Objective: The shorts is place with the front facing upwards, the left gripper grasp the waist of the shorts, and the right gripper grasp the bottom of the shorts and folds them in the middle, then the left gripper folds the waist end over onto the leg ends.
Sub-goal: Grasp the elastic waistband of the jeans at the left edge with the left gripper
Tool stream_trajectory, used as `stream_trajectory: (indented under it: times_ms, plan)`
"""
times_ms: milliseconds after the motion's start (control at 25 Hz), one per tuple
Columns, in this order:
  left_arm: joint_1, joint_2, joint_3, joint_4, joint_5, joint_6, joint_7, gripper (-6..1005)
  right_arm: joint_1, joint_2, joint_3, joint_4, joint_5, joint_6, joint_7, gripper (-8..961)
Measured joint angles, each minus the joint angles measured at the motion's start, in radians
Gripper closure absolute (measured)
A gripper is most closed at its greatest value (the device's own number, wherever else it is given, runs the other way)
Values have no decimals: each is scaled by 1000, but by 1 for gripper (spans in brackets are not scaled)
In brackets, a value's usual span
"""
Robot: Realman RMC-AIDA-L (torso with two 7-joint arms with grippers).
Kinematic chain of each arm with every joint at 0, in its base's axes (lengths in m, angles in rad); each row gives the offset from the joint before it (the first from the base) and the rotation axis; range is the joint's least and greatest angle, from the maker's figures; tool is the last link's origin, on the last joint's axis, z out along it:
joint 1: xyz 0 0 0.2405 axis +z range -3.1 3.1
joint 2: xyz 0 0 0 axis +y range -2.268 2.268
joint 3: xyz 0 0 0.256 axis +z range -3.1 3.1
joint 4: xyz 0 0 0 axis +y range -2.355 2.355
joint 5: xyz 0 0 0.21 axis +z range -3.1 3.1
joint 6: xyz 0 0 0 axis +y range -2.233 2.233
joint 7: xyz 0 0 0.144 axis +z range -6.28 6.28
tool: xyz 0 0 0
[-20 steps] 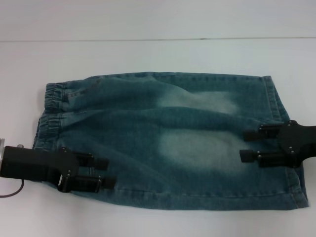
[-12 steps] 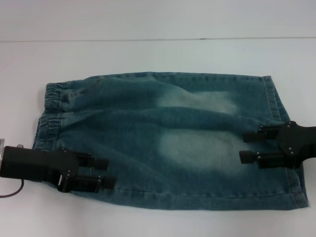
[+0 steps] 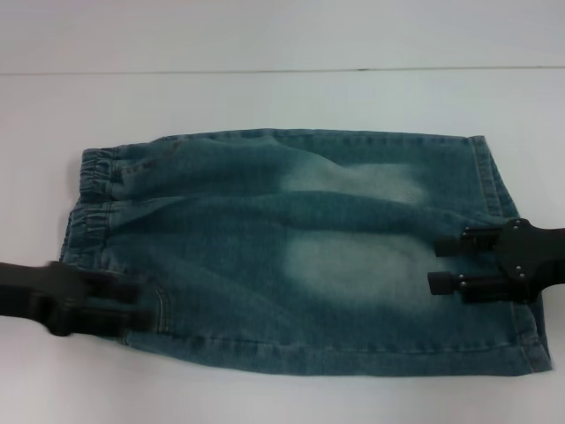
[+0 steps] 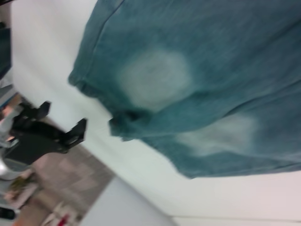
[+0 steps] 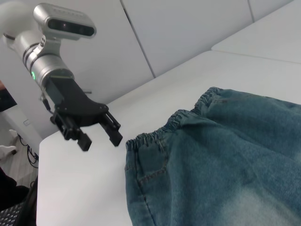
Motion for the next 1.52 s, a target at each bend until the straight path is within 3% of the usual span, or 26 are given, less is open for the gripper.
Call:
stream_trajectory:
  times_ms: [280, 440, 840, 1240, 1520]
  plan:
    - [2, 33, -152, 88, 177, -41, -95, 339, 1, 5, -6, 0, 0, 9, -6, 236]
    - [2, 41, -184, 96, 238, -77, -118, 339, 2, 7, -6, 0, 0, 12, -9, 236]
    - [-8, 27, -147, 92, 338, -159, -159, 340, 5, 7, -6, 0, 0, 12, -8, 235]
    - [-11, 13, -45, 53, 349, -243, -208, 340, 8, 8, -5, 0, 0, 16, -9, 237]
    - [-19, 5, -34, 51, 357, -253, -212, 340, 7, 10, -5, 0, 0, 17, -9, 236]
